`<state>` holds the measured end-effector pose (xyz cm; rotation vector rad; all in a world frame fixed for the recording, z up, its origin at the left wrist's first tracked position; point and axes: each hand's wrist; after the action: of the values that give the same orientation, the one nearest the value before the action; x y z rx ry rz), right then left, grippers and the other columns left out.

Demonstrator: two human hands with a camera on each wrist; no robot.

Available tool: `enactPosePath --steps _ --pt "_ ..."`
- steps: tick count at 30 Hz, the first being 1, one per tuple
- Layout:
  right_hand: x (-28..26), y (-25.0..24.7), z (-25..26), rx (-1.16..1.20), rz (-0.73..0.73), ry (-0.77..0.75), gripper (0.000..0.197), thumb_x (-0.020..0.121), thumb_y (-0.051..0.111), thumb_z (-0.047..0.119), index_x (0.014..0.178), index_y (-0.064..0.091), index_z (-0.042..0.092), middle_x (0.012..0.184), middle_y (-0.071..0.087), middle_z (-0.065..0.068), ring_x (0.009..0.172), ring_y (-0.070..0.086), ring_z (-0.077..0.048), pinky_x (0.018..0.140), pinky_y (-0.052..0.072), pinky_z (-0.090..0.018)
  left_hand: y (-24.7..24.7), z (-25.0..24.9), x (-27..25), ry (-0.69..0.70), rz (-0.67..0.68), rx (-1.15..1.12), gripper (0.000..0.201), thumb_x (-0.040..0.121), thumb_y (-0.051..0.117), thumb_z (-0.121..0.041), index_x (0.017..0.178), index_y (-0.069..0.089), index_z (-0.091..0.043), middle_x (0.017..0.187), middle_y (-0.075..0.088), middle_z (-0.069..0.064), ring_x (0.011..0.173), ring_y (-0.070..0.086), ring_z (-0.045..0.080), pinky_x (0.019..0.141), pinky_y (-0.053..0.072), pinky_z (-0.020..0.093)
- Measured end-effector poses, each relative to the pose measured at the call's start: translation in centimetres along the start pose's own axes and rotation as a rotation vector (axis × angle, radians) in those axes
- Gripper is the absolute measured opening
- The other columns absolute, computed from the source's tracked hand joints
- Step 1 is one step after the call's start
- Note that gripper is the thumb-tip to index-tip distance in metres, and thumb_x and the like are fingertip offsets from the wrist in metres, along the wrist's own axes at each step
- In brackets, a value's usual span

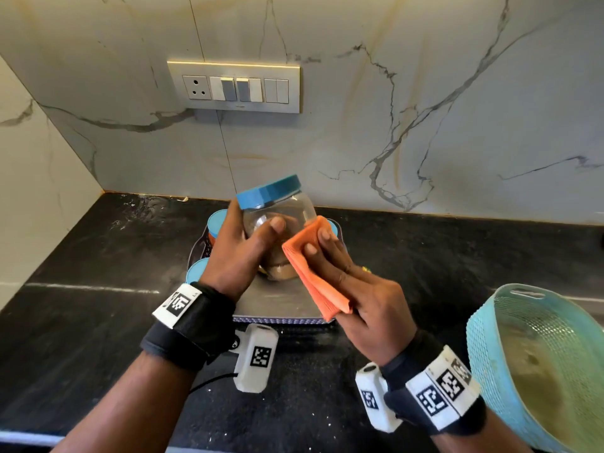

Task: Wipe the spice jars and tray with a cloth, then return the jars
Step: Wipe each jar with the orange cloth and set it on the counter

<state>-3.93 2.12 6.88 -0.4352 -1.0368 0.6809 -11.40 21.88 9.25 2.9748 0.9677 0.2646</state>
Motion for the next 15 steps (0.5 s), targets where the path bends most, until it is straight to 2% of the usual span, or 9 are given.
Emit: enactPosePath --steps 2,4,7,9,12,13,15 --pt "-0.6 0.3 0.1 0.013 -0.014 0.008 0.047 0.095 0.058 0.015 0.141 0.052 0.01 0.153 0.043 -0.007 0.141 0.043 -0.016 0.103 0.049 -0.022 -0.1 0.2 -0.4 -0.041 0.034 0.016 0.084 0.069 0.078 -0.06 0.131 0.049 -0.011 0.121 0.069 0.018 0.115 0.066 0.038 0.101 0.048 0.062" --pt "0.1 0.2 0.2 0.021 -0.052 0.015 0.047 0.094 0.061 0.015 0.14 0.053 0.01 0.151 0.045 -0.006 0.137 0.05 -0.017 0.103 0.048 -0.02 -0.1 0.4 -0.6 -0.083 0.049 -0.007 0.074 0.068 0.077 -0.055 0.127 0.05 -0.02 0.121 0.07 0.012 0.117 0.065 0.035 0.101 0.049 0.061" --pt "1.2 -0.1 0.1 0.039 -0.11 0.021 0.052 0.09 0.069 0.01 0.139 0.052 0.011 0.149 0.048 -0.007 0.124 0.062 -0.017 0.096 0.053 -0.021 0.2 0.9 -0.4 -0.124 0.072 -0.054 0.073 0.075 0.077 -0.045 0.134 0.044 -0.019 0.128 0.067 0.008 0.121 0.064 0.032 0.1 0.049 0.063" --pt "1.5 -0.4 -0.2 0.019 -0.117 0.005 0.055 0.088 0.072 0.007 0.139 0.053 0.013 0.148 0.05 -0.006 0.122 0.063 -0.016 0.093 0.055 -0.024 0.4 0.9 -0.2 -0.14 0.075 -0.091 0.069 0.08 0.077 -0.041 0.137 0.043 -0.019 0.13 0.066 0.007 0.12 0.065 0.029 0.099 0.051 0.059" --pt "1.1 0.1 -0.2 -0.071 -0.087 -0.037 0.051 0.09 0.067 0.007 0.138 0.055 0.018 0.148 0.051 -0.003 0.123 0.063 -0.018 0.09 0.057 -0.03 0.9 0.5 -0.3 -0.145 0.081 -0.175 0.058 0.086 0.067 -0.035 0.136 0.048 -0.014 0.126 0.068 0.011 0.115 0.066 0.031 0.097 0.052 0.056" --pt "1.0 0.4 -0.1 -0.109 -0.086 -0.052 0.048 0.091 0.064 0.009 0.137 0.056 0.02 0.147 0.052 -0.002 0.119 0.065 -0.02 0.087 0.058 -0.034 1.2 0.2 -0.5 -0.137 0.086 -0.195 0.063 0.084 0.07 -0.039 0.136 0.047 -0.012 0.127 0.068 0.013 0.117 0.065 0.032 0.099 0.051 0.056" --pt "0.8 0.9 0.2 -0.146 -0.099 -0.084 0.042 0.093 0.061 0.01 0.133 0.061 0.02 0.145 0.053 -0.002 0.116 0.067 -0.022 0.085 0.059 -0.038 1.8 -0.3 -0.8 -0.116 0.076 -0.21 0.088 0.072 0.083 -0.053 0.138 0.044 -0.01 0.128 0.068 0.013 0.12 0.065 0.032 0.102 0.05 0.053"
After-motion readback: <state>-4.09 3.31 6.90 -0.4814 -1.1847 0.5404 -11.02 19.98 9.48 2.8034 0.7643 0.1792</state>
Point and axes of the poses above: each hand's wrist, its own x-axis towards the middle knuckle, its own y-axis out of the palm, z = x × y
